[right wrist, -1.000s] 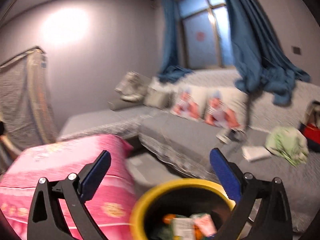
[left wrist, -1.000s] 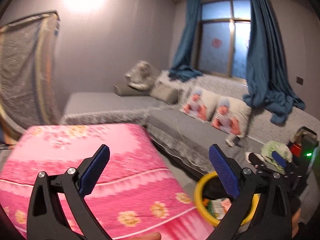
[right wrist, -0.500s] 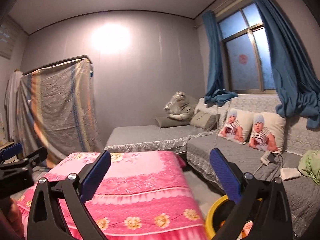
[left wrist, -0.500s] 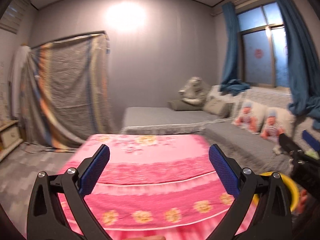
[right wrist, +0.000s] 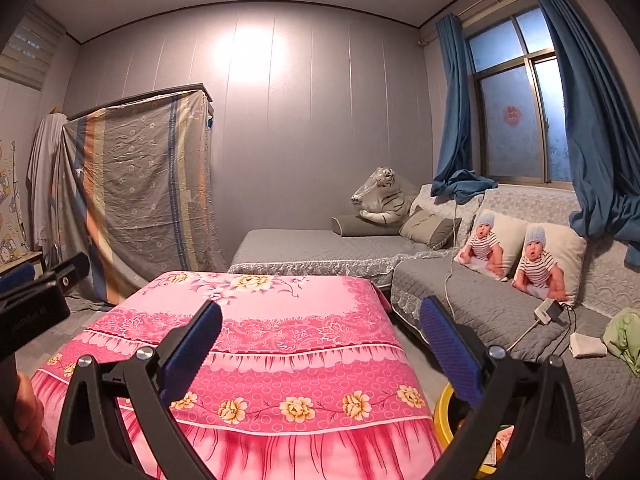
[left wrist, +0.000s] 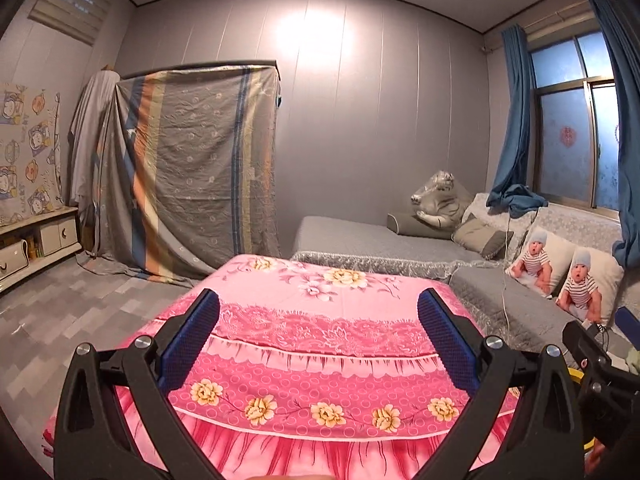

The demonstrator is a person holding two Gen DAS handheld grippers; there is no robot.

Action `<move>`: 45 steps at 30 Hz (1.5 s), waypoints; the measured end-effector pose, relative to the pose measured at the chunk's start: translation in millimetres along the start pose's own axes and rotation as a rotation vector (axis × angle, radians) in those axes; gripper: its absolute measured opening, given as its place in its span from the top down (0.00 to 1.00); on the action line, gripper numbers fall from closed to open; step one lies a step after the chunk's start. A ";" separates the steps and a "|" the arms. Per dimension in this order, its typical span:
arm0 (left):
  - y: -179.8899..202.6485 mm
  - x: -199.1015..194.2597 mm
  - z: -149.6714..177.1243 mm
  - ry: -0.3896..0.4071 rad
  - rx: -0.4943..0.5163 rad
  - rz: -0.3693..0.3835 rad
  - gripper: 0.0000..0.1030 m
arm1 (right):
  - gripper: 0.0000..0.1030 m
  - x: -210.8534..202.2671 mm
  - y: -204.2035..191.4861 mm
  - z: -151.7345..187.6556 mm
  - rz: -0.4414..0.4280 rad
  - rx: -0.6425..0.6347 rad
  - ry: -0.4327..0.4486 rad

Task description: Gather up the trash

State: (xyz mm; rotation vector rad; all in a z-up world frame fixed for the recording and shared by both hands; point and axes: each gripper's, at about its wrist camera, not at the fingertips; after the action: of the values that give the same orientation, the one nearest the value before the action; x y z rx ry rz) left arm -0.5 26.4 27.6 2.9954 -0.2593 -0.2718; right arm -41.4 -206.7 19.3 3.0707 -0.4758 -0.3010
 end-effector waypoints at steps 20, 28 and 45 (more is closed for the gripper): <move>12.0 -3.7 -10.4 0.039 0.017 0.032 0.08 | 0.07 12.5 1.5 0.4 0.005 0.028 -0.039; 15.4 -4.7 -14.7 0.053 0.023 0.047 0.08 | 0.07 12.1 6.7 -2.2 0.018 0.044 -0.030; 13.2 -6.6 -16.4 0.067 0.031 0.055 0.08 | 0.07 9.6 8.6 -4.2 0.040 0.072 0.001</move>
State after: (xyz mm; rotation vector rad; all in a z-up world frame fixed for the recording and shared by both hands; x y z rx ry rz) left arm -5.9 16.5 46.5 3.0150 -0.3414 -0.1626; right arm -34.2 -217.8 22.0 3.1263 -0.5591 -0.2871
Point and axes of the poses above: each gripper's, at about its wrist camera, not at the fingertips, and x roughly the way its jaws point, y to its right, z to its underside, and after that the axes turned 8 degrees about z, right-handed
